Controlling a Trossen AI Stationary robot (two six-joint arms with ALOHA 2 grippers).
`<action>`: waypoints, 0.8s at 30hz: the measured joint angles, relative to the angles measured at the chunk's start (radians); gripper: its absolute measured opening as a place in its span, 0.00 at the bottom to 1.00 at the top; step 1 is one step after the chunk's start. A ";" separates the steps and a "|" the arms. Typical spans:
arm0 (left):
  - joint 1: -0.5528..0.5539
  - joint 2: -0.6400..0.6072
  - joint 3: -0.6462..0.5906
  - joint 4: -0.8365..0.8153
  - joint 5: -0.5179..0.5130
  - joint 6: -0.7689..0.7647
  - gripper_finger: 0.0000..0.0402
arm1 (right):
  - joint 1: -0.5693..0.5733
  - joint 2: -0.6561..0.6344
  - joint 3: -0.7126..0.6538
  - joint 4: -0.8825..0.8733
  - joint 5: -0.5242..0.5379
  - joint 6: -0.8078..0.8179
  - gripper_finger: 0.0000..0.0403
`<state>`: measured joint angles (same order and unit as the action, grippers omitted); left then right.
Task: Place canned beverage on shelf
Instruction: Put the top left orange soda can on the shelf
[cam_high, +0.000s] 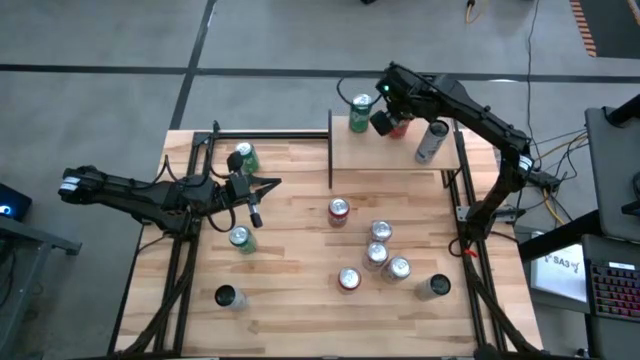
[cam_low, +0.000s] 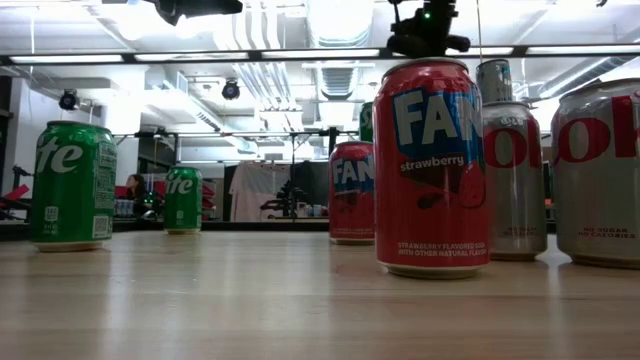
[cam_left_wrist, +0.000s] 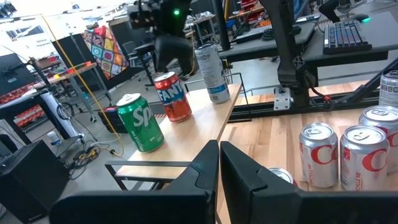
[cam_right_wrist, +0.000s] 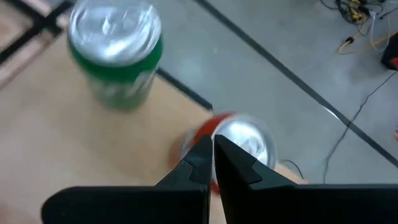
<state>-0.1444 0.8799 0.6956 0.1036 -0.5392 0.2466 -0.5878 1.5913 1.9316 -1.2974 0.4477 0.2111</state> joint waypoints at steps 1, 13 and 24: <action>0.000 0.000 0.000 0.000 0.000 0.000 0.00 | -0.007 0.001 0.000 0.022 0.000 0.001 0.02; 0.000 0.000 0.000 -0.010 0.000 0.008 0.00 | -0.062 0.050 -0.005 0.050 -0.001 0.027 0.02; 0.000 0.000 0.000 -0.010 0.000 0.008 0.00 | -0.061 0.053 -0.005 0.021 -0.001 0.057 0.02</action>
<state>-0.1444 0.8795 0.6956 0.0939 -0.5392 0.2543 -0.6487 1.6440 1.9263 -1.2765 0.4465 0.2684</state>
